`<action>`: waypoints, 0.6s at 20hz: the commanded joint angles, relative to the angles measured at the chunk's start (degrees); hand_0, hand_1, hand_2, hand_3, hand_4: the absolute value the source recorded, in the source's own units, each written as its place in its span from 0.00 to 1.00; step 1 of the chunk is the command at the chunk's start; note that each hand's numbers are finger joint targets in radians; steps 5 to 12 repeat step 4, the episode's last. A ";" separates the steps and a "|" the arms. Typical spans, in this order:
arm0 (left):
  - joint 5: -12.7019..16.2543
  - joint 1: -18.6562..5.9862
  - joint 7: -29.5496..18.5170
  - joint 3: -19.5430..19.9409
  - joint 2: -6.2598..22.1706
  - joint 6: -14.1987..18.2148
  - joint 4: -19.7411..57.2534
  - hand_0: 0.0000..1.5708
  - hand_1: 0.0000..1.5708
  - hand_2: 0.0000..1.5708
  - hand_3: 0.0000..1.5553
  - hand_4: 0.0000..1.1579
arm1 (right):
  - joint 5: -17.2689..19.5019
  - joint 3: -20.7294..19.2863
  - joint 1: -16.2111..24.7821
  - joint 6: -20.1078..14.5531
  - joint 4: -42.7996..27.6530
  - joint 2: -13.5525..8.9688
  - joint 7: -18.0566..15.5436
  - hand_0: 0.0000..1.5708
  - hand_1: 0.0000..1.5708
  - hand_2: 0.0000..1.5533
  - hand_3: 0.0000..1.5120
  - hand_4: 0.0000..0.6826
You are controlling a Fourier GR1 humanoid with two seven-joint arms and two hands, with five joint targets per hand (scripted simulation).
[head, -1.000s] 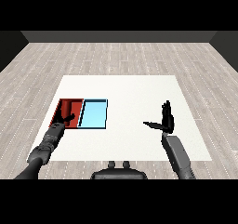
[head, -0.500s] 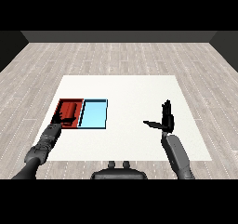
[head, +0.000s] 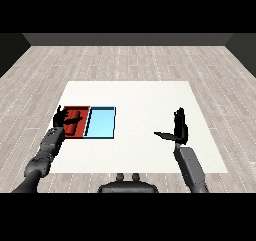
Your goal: Pick the red can and put it in the red box
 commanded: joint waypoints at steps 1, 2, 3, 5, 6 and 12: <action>4.06 4.14 -10.05 3.30 0.37 -8.12 -6.87 0.14 0.14 0.00 0.00 0.00 | -1.26 -1.13 0.17 3.54 -0.13 -1.80 -0.58 0.00 0.00 0.00 0.00 0.00; 2.79 1.75 -8.11 1.54 -2.05 -5.97 -9.15 0.70 0.70 0.74 0.00 0.00 | -1.36 -0.59 1.78 2.46 -3.55 -1.06 0.19 0.00 0.00 0.00 0.00 0.00; 4.65 2.35 -11.66 2.44 -4.56 -10.59 -11.39 0.00 0.00 0.00 0.00 0.00 | -0.72 0.72 0.27 2.92 -1.90 -0.88 0.81 0.00 0.00 0.00 0.00 0.00; 5.16 5.01 -12.97 2.64 -4.75 -10.36 -12.93 0.00 0.00 0.00 0.00 0.00 | -0.35 1.86 4.94 5.18 -2.84 -0.46 -3.14 0.00 0.00 0.00 0.00 0.00; 5.16 5.01 -12.97 2.64 -4.75 -10.36 -12.93 0.00 0.00 0.00 0.00 0.00 | -0.35 1.86 4.94 5.18 -2.84 -0.46 -3.14 0.00 0.00 0.00 0.00 0.00; 5.16 5.01 -12.97 2.64 -4.75 -10.36 -12.93 0.00 0.00 0.00 0.00 0.00 | -0.35 1.86 4.94 5.18 -2.84 -0.46 -3.14 0.00 0.00 0.00 0.00 0.00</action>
